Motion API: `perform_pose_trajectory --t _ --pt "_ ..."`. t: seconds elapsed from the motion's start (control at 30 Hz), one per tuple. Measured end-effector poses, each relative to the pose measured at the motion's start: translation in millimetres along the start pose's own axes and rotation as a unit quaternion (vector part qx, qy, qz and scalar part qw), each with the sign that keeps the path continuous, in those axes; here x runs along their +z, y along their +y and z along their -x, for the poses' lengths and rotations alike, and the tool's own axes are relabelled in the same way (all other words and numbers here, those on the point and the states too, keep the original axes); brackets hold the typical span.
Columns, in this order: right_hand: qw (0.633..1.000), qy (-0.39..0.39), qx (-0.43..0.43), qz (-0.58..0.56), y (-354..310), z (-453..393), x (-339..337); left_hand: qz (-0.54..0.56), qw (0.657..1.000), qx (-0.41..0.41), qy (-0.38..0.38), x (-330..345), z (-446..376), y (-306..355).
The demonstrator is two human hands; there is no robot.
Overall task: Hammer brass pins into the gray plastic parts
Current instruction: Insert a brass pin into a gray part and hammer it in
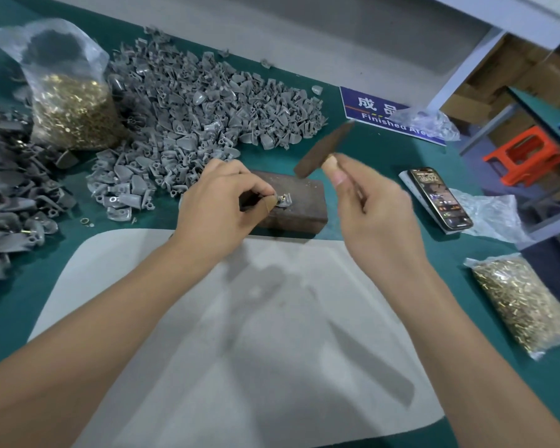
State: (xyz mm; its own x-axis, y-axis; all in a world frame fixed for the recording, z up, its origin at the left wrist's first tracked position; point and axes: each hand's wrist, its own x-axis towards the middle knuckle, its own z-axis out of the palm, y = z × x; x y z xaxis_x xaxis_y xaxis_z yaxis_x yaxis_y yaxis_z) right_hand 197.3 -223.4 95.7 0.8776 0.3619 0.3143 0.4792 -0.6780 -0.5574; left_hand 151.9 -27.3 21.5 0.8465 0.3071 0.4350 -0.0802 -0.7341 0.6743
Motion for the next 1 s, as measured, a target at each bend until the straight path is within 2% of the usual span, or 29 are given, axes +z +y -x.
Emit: perform_pose_trajectory --t 0.07,0.2,0.33,0.37,0.47,0.5,0.63,0.8,0.93,1.0 --pt "0.999 0.03 -0.013 -0.012 -1.4 2.7 -0.2 0.0 1.0 0.002 -0.002 -0.3 0.3 0.3" --pt "0.992 -0.075 0.015 0.096 -2.4 9.8 5.7 -0.009 1.0 -0.013 0.001 -0.4 0.0 1.4" --pt "0.999 0.032 -0.006 0.001 -3.4 7.6 -3.8 -0.006 1.0 -0.011 -0.004 -0.9 -0.3 1.1" --pt "0.999 0.031 -0.007 -0.007 -4.5 9.1 -0.7 -0.006 1.0 -0.011 -0.003 -1.2 -0.3 1.2" --pt "0.994 -0.069 0.013 0.082 -4.3 14.7 9.1 -0.004 1.0 -0.017 -0.006 -1.1 -0.2 2.6" --pt "0.992 -0.075 0.014 0.1 -3.2 13.9 7.3 -0.005 1.0 -0.019 -0.008 -1.0 -0.3 2.8" --pt "1.0 0.018 -0.002 0.011 -2.4 8.5 -2.8 -0.004 1.0 -0.017 -0.011 -0.7 -0.6 1.5" --pt "0.994 -0.074 0.012 0.083 3.7 13.6 4.2 -0.004 1.0 -0.024 -0.004 2.0 0.0 2.2" --pt "1.0 0.0 -0.004 0.029 8.4 8.1 -0.6 0.002 1.0 -0.014 -0.005 1.1 0.4 1.6" --pt "1.0 0.011 -0.001 0.028 5.6 13.3 8.5 0.001 1.0 -0.012 -0.003 -0.2 -0.1 0.9"
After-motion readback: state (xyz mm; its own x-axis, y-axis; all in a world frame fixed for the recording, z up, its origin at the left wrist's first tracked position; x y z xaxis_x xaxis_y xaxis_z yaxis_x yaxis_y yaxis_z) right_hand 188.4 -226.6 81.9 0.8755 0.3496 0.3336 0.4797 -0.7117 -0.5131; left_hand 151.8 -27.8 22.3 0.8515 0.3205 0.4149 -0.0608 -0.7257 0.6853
